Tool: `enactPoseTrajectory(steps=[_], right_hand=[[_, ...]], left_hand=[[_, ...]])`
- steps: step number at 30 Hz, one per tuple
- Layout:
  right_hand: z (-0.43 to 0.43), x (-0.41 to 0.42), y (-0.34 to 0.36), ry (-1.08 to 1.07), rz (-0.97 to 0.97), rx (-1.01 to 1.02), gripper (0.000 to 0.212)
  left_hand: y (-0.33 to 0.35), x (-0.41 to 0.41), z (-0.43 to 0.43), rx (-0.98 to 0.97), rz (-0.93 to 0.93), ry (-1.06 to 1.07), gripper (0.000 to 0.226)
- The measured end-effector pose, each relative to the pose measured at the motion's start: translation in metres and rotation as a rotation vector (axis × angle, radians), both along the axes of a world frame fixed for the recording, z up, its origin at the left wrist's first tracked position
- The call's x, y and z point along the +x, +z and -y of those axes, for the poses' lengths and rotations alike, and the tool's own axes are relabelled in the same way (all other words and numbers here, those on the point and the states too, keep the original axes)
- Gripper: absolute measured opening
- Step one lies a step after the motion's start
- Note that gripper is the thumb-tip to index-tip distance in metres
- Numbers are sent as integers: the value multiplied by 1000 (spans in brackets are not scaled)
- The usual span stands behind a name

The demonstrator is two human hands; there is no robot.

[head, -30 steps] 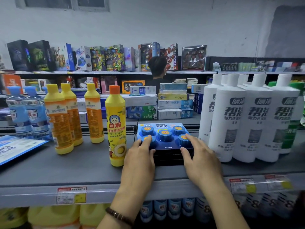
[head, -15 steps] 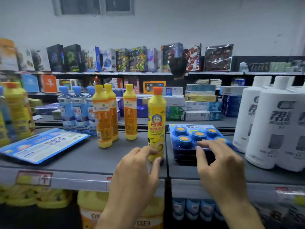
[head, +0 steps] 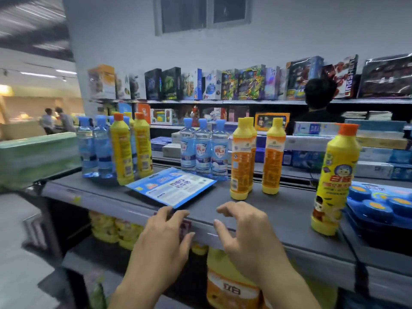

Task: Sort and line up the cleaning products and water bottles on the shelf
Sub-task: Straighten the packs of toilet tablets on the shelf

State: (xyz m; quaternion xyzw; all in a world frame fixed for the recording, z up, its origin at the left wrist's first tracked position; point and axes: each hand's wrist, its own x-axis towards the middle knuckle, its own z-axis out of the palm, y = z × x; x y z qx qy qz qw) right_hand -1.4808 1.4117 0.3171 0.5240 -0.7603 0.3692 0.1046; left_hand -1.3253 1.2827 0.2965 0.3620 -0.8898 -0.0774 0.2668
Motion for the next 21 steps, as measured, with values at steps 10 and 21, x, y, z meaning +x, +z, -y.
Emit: enactPoseTrajectory(steps=[10,21], right_hand=[[121,42,6,22,-65,240,53],[152,51,10,-61,-86,434,42]], left_hand=[[-8,44,58,138,154,-52,70],[4,50,66,165,280,-120,77]])
